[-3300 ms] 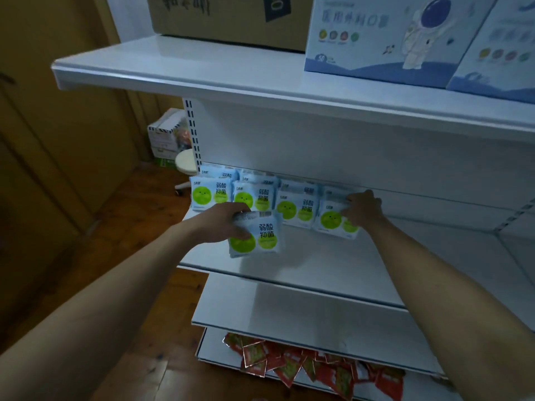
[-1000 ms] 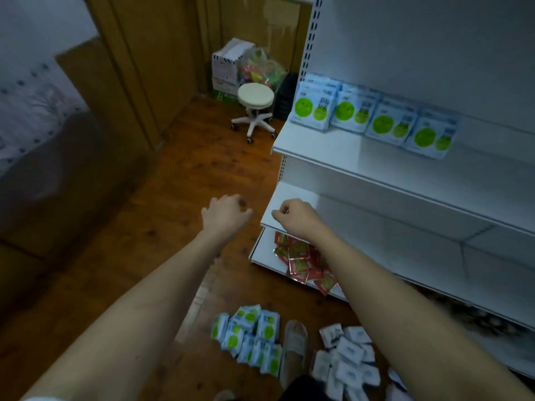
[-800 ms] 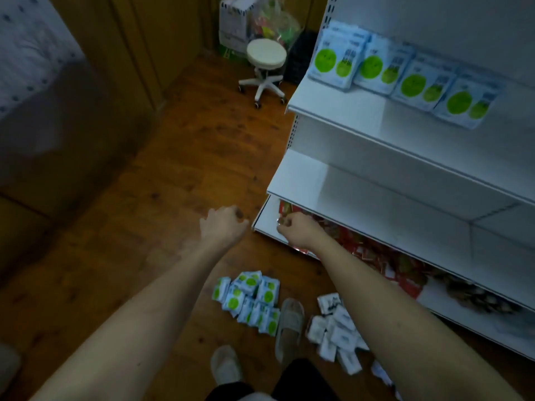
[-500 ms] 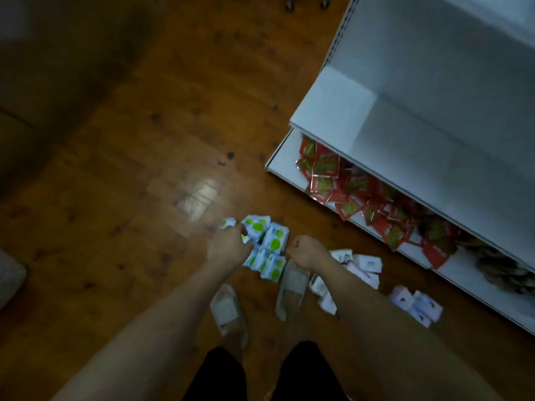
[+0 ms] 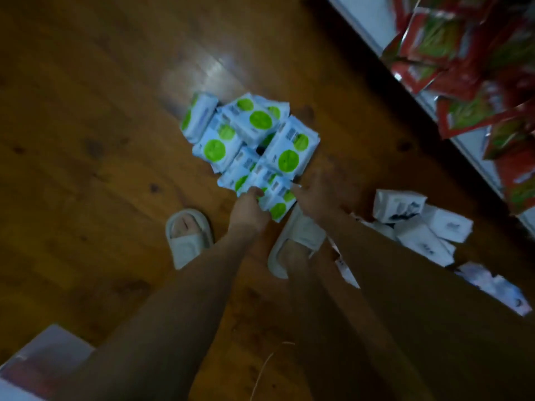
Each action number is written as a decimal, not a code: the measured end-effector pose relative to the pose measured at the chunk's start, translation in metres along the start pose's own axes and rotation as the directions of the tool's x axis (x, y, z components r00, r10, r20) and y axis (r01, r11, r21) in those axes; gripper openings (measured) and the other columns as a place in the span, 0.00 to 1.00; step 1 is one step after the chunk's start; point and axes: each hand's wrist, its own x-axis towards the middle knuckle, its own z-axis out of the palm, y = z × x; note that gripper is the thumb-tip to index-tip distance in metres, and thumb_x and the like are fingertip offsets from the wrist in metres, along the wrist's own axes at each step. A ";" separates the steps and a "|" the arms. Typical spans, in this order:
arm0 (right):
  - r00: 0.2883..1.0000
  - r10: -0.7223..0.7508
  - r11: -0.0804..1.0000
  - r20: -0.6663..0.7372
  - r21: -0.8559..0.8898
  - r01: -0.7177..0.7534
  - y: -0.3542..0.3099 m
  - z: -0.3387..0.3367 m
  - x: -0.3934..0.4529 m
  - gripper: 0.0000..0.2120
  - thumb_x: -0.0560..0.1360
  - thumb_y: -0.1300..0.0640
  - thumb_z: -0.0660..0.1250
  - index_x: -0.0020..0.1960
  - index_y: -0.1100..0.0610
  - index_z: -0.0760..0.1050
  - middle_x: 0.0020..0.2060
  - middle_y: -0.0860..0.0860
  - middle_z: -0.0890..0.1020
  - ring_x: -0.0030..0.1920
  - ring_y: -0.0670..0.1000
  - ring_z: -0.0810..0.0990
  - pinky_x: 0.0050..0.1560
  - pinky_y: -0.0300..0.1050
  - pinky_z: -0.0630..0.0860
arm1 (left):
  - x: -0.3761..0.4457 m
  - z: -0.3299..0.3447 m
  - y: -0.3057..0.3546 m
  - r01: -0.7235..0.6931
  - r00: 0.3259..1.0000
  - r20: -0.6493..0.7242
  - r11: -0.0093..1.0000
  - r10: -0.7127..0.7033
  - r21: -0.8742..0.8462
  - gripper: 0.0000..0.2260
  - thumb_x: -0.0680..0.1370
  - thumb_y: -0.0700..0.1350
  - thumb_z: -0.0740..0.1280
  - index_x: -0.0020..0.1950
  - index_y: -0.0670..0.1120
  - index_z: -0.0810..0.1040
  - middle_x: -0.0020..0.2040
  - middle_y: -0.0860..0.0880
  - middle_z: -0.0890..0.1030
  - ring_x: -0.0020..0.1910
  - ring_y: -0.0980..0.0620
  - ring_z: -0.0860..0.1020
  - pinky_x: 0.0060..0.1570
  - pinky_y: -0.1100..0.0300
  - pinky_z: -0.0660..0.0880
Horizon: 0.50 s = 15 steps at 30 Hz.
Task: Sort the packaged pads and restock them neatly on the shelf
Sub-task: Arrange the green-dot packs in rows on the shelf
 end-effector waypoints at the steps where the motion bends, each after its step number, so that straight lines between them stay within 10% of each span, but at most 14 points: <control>1: 0.994 -0.040 0.999 -0.101 0.014 0.042 -0.016 -0.005 -0.006 0.33 0.68 0.42 0.71 0.67 0.59 0.73 0.60 0.56 0.79 0.63 0.56 0.76 0.63 0.39 0.68 | 0.011 0.017 -0.007 -0.005 1.000 -0.019 1.000 0.005 0.020 0.23 0.73 0.40 0.72 0.67 0.43 0.71 0.61 0.39 0.76 0.59 0.40 0.76 0.54 0.54 0.72; 9: 0.970 -0.102 0.988 -0.222 0.093 0.125 -0.049 0.022 0.044 0.43 0.70 0.36 0.71 0.77 0.50 0.56 0.69 0.55 0.65 0.63 0.53 0.70 0.43 0.32 0.55 | 0.054 0.092 -0.013 0.004 0.976 -0.213 0.977 0.042 0.212 0.30 0.73 0.41 0.71 0.72 0.47 0.63 0.65 0.42 0.67 0.64 0.41 0.69 0.50 0.46 0.76; 15: 0.980 0.067 0.958 -0.188 0.286 -0.010 -0.057 0.030 0.075 0.40 0.69 0.44 0.75 0.73 0.51 0.58 0.67 0.57 0.64 0.63 0.57 0.70 0.51 0.43 0.65 | 0.072 0.103 -0.013 0.037 0.988 -0.152 0.966 0.003 0.257 0.25 0.73 0.37 0.70 0.68 0.42 0.66 0.63 0.41 0.69 0.64 0.41 0.69 0.57 0.47 0.74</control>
